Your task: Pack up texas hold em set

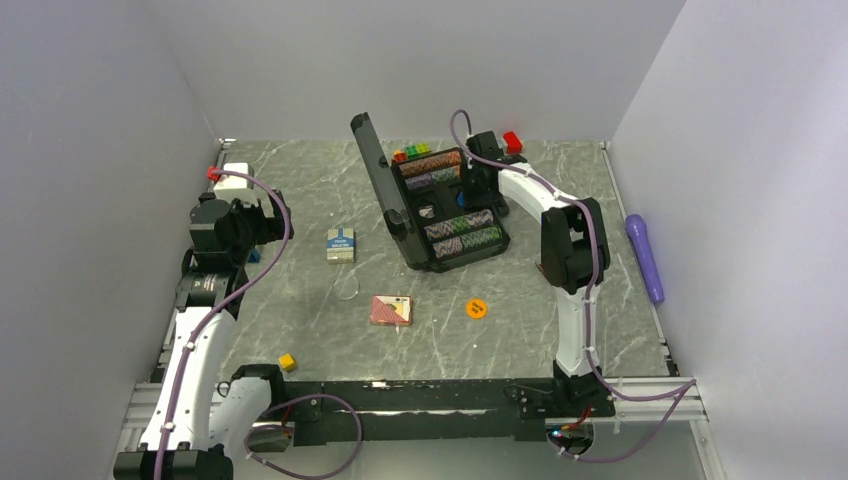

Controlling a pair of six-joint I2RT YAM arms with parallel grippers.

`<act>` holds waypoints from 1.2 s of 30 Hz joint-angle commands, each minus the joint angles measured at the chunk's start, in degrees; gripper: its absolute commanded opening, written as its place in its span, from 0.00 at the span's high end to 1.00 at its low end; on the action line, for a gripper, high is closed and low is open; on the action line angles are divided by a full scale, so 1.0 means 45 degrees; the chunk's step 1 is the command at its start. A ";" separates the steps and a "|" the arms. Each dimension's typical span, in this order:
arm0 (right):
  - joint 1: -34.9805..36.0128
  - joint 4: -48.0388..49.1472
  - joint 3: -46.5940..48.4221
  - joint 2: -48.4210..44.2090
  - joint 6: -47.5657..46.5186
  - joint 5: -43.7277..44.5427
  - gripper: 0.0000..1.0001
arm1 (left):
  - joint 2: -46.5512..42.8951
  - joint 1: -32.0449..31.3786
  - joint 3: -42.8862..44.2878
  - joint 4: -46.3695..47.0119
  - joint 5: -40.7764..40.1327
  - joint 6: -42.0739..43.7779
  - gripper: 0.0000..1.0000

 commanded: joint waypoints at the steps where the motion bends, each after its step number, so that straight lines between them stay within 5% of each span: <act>1: 0.0022 -0.0033 0.0518 0.0458 0.0252 -0.0006 0.62 | -0.0132 0.0025 0.0152 0.0491 0.0146 0.0031 0.01; 16: -0.0019 -0.0040 0.1413 0.1502 0.0356 0.0039 0.63 | -0.0123 0.0026 0.0164 0.0501 0.0072 0.0070 0.01; 30: -0.0001 -0.0346 0.2181 0.0916 -0.0245 0.0169 0.54 | -0.0093 0.0033 0.0152 0.0501 0.0053 0.0070 0.01; 36: 0.0058 0.0155 0.1501 -0.0069 -0.0220 0.0110 0.59 | -0.0075 0.0037 0.0152 0.0501 0.0052 0.0070 0.01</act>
